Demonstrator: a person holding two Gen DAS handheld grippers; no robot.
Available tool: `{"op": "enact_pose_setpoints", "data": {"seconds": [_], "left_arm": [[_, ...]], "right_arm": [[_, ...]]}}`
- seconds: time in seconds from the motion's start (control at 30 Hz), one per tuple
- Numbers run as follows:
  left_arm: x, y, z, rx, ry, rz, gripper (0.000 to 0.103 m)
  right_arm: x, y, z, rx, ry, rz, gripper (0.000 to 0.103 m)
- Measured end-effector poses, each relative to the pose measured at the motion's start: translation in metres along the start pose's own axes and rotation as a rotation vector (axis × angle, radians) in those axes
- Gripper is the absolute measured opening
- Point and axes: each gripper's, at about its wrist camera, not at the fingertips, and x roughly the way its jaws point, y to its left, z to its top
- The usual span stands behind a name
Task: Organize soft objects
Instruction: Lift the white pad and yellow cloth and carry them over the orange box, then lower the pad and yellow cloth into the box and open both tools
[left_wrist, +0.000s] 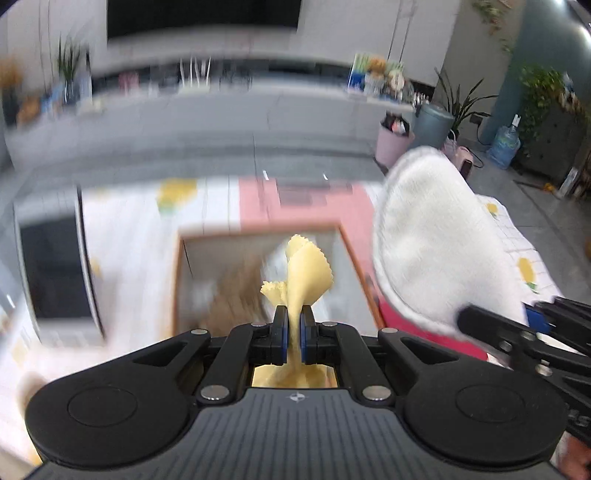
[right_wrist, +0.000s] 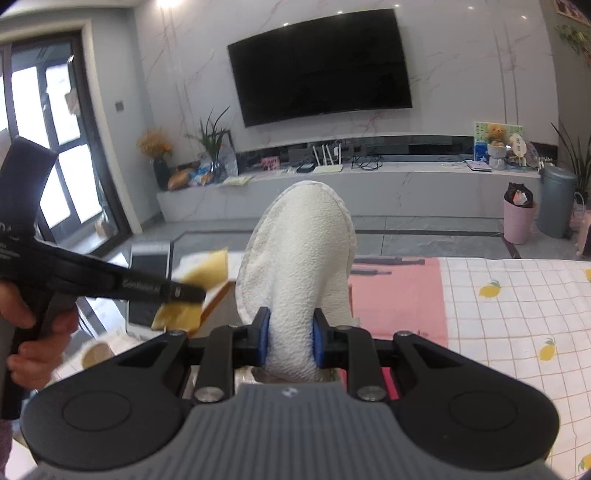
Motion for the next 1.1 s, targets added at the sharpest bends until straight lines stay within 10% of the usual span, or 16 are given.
{"op": "enact_pose_setpoints", "data": {"seconds": [0.3,0.9,1.03,1.1], "left_arm": [[0.059,0.022,-0.049,-0.194,0.089,0.026,0.006],[0.101,0.011,-0.086,-0.122,0.114,0.183,0.009],[0.096,0.007,-0.088,-0.087,0.097,0.103,0.06],[0.092,0.005,-0.092,-0.072,0.076,0.097,0.067]], "right_arm": [[0.029,-0.005,-0.042,-0.077,0.043,-0.006,0.022],[0.03,-0.011,-0.046,-0.049,0.012,0.002,0.021],[0.033,-0.007,-0.048,-0.043,0.025,0.01,0.021],[0.035,-0.003,-0.05,-0.051,0.034,0.008,0.021]]}}
